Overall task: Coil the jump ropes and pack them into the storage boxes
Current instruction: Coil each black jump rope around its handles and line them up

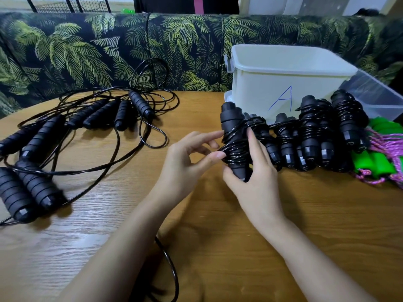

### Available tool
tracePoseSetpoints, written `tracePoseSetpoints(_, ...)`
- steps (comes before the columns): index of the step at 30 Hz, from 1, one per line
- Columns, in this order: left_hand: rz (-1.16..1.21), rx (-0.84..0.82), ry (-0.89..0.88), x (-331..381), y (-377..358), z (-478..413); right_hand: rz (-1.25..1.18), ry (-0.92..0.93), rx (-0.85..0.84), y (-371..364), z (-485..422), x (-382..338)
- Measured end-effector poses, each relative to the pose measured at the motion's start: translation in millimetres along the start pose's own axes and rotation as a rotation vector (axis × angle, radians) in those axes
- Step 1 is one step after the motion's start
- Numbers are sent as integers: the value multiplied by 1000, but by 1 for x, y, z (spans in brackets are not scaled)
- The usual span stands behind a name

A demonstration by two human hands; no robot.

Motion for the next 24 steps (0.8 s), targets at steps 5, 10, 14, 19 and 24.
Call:
tracePoseSetpoints(5, 85, 15, 45, -8, 5, -2, -187, 7, -74, -3, 1, -7)
tracePoseSetpoints(10, 256, 29, 189, -21, 4, 0, -312, -14, -167, -10, 5, -9)
tracePoseSetpoints(14, 222, 29, 180, -21, 8, -2, -334, 2, -142, -5, 4, -11)
tracePoseSetpoints(19, 197, 20, 144, -14, 8, -3, -262, 76, -85, 1, 0, -11)
tracePoseSetpoints(24, 192, 66, 175, -19, 10, -1, -253, 52, -81, 0, 1, -9)
Point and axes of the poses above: each hand's wrist, its own z-axis away from the middle knuckle, its own y-axis out of the back of the hand, x = y × z, the point moved 9 cm from there along -z, towards the middle knuckle, and after that the axes turned 5 degrees about -y, right-handed, at the moved point
